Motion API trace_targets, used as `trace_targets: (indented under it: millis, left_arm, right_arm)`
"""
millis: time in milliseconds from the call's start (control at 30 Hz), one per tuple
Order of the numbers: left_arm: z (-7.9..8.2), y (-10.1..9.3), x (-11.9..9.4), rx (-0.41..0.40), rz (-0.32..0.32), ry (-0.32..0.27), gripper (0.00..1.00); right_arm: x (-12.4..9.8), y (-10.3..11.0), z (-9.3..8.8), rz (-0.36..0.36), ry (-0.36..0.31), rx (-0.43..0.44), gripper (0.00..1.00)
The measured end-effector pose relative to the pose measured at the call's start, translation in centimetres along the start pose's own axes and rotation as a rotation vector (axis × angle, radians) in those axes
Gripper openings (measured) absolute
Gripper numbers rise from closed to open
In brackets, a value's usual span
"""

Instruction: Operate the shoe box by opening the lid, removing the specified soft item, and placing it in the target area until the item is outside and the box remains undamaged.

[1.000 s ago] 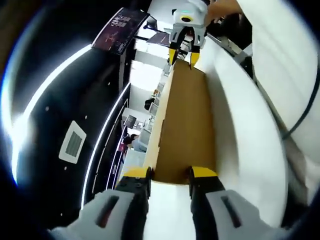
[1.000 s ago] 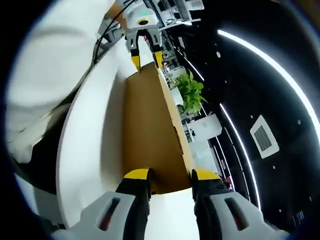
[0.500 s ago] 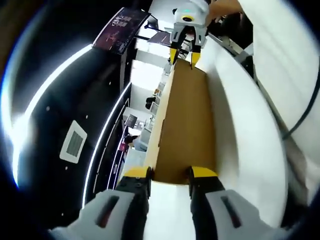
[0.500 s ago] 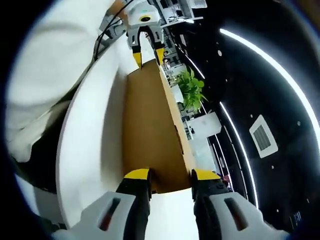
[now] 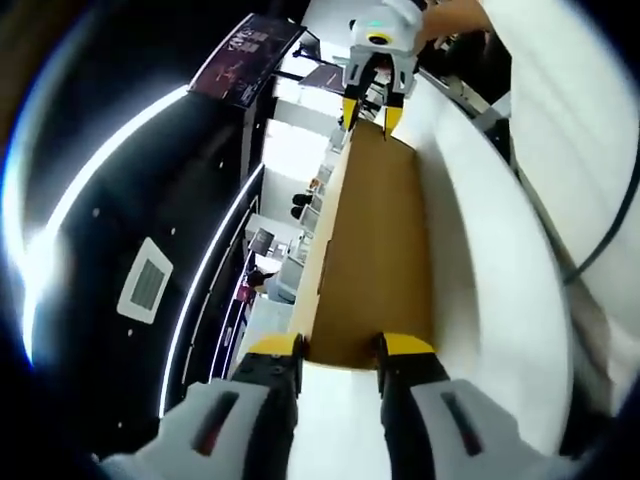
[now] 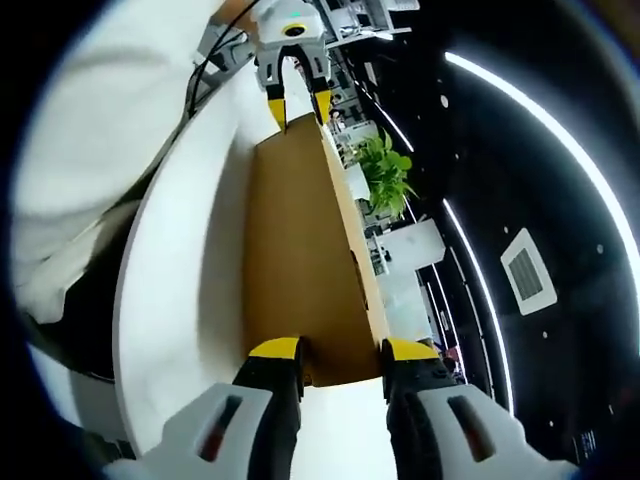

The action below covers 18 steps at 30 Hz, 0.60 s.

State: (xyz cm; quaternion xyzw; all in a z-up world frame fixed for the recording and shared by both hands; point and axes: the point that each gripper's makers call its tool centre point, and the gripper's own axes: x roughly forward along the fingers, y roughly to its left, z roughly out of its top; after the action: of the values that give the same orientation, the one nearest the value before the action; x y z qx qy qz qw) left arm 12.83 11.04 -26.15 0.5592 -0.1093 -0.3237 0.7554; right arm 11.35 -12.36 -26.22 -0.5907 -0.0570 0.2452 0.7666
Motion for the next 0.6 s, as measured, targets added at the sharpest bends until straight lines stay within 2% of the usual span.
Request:
trace_targets:
  millis: [600]
  left_arm:
    - [0.6,1.4,-0.7,-0.074,0.026,-0.031,0.29]
  right_arm:
    - [-0.6,-1.5,0.3,-0.023,-0.028,0.03,0.3]
